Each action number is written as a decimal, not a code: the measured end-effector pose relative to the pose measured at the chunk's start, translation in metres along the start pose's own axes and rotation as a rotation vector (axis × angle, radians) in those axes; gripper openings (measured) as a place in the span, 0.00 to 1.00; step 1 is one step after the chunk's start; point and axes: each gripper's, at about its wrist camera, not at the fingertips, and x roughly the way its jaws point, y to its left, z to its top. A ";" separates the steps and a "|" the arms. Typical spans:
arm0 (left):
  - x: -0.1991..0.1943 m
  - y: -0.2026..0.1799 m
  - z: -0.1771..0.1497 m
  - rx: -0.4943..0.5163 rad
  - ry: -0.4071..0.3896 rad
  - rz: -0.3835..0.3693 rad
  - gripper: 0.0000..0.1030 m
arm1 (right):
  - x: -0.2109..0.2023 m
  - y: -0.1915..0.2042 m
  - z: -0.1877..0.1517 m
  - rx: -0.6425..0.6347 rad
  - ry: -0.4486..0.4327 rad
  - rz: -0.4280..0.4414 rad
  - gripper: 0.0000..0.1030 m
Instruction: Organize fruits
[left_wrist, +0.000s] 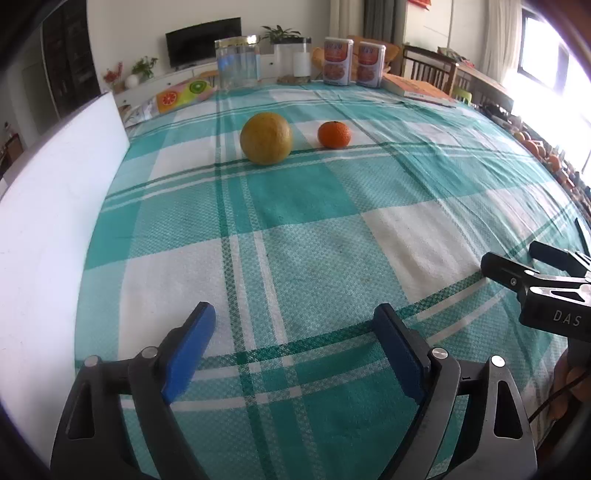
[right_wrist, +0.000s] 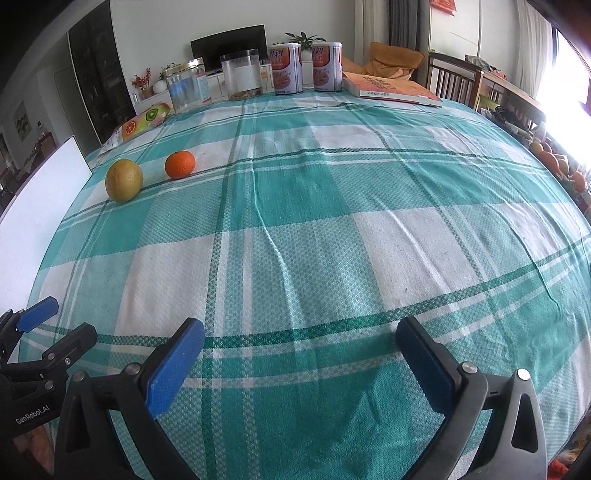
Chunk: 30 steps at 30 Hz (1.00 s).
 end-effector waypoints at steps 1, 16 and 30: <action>0.001 0.000 0.000 -0.001 0.001 0.000 0.88 | 0.000 0.000 0.000 -0.001 0.001 -0.001 1.00; 0.013 0.030 0.058 -0.223 -0.037 -0.103 0.88 | 0.001 0.001 0.001 -0.006 0.004 -0.008 1.00; 0.090 0.039 0.128 -0.158 -0.013 0.009 0.50 | 0.001 0.002 0.001 -0.007 0.004 -0.008 1.00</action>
